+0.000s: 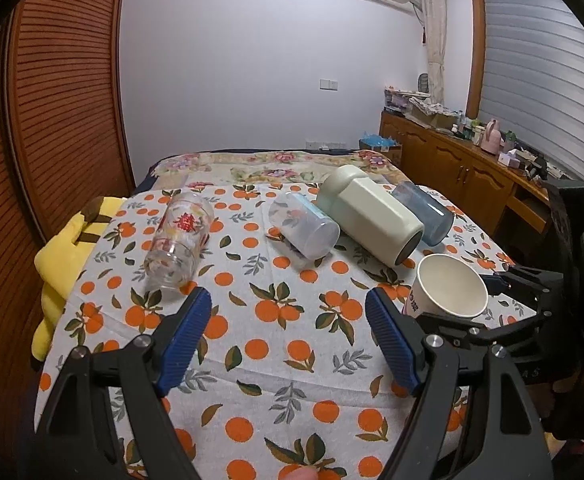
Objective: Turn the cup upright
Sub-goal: 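Rotate the paper cup rim-up with the right tool and lower it onto the bed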
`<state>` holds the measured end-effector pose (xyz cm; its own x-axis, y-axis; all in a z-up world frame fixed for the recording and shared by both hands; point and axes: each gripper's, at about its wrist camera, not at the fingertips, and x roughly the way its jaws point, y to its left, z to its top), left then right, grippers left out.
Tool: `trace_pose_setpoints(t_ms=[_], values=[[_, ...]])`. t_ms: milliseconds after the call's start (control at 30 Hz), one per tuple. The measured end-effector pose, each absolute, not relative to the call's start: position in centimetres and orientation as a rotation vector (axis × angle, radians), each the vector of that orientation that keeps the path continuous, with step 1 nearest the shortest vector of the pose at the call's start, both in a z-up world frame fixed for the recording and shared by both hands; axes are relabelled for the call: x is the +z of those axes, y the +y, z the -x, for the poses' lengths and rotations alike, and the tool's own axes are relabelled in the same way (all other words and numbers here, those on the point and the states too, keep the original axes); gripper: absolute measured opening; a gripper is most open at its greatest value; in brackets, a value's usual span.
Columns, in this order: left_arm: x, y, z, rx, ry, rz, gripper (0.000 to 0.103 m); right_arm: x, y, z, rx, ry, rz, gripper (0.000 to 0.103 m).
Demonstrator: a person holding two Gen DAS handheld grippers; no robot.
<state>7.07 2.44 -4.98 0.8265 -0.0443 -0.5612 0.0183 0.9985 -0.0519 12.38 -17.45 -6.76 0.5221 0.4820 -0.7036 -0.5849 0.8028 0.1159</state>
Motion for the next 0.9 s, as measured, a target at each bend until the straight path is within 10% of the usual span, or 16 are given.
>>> trace_pose_setpoints(t_ms=[900], values=[[-2.1,-1.8,-4.5,-0.017,0.524,-0.003,0.092,-3.0,-24.4,-7.5,0.457,0.624,-0.006,0.102]])
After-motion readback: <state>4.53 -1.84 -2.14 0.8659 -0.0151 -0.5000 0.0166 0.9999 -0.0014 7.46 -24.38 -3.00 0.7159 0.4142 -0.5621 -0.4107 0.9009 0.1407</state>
